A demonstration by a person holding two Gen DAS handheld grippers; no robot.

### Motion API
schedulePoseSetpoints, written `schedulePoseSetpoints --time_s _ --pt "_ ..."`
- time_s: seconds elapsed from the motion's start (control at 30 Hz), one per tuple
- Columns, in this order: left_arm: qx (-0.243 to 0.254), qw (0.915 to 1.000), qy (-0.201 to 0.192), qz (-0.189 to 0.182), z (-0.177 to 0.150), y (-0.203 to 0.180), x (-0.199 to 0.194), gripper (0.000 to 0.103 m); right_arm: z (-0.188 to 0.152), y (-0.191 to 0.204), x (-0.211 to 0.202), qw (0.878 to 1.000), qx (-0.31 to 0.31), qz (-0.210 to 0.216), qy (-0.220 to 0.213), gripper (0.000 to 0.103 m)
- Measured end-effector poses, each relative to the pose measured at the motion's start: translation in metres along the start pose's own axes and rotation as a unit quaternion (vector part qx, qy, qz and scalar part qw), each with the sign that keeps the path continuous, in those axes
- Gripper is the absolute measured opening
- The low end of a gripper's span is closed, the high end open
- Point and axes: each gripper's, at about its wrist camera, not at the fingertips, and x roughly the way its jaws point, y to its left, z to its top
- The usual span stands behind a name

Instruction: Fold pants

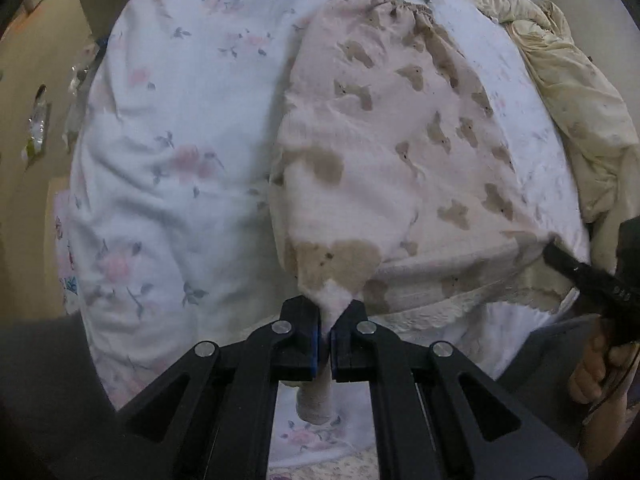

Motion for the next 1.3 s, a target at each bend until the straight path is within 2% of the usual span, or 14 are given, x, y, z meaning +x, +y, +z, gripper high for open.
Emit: schedulePoseSetpoints --time_s 0.2,0.23,0.3,0.33,0.53,0.63,0.67,0.7,0.77,0.83,1.03,1.13,1.17,1.3 --pt "0.012 0.9996 -0.006 0.026 0.003 -0.001 -0.001 0.002 -0.002 -0.016 0.016 0.998 0.043 -0.009 0.037 0.013" --pt "0.004 0.9996 -0.004 0.026 0.001 0.001 0.002 0.002 -0.005 -0.019 0.018 0.998 0.045 -0.021 0.046 0.022" --pt "-0.003 0.9998 -0.002 0.022 0.003 0.006 0.002 0.003 -0.008 -0.024 0.021 0.995 0.049 -0.062 0.054 0.065" --pt "-0.003 0.9998 -0.003 0.022 0.006 0.007 0.001 0.003 -0.011 -0.029 0.021 0.994 0.059 -0.072 0.052 0.068" --pt "-0.010 0.9998 -0.001 0.019 0.006 0.010 0.003 0.003 -0.029 -0.048 0.045 0.988 0.097 -0.055 0.104 0.069" --pt "-0.014 0.9998 -0.003 0.012 0.007 0.011 0.001 0.003 -0.027 -0.037 0.054 0.991 0.049 -0.064 0.102 0.069" --pt "-0.015 0.9998 -0.004 0.009 0.007 0.012 0.001 0.003 -0.025 -0.030 0.057 0.992 0.028 -0.069 0.103 0.062" --pt "-0.018 0.9998 -0.003 0.006 0.007 0.013 -0.001 0.003 -0.026 -0.024 0.059 0.992 0.003 -0.077 0.105 0.037" --pt "-0.023 0.9997 0.001 -0.007 0.007 0.014 -0.005 0.003 -0.030 -0.018 0.057 0.990 -0.012 -0.066 0.122 0.009" --pt "-0.020 0.9995 -0.003 -0.026 0.007 0.015 -0.017 0.003 -0.032 -0.011 0.035 0.993 -0.011 -0.041 0.109 0.005" --pt "0.017 0.9958 0.046 -0.077 -0.001 0.008 -0.029 0.007 -0.037 -0.023 -0.028 0.988 0.053 0.016 0.145 0.006" --pt "0.019 0.9979 0.062 -0.007 -0.002 0.010 -0.009 0.009 -0.032 -0.043 -0.020 0.979 0.065 -0.086 0.172 0.033" --pt "0.022 0.9974 0.064 0.025 -0.002 0.011 -0.006 0.020 -0.030 -0.047 -0.015 0.973 0.059 -0.125 0.184 0.052" --pt "0.033 0.9956 0.034 0.080 -0.002 0.009 -0.016 0.041 -0.026 -0.040 -0.003 0.957 -0.009 -0.204 0.205 0.057"
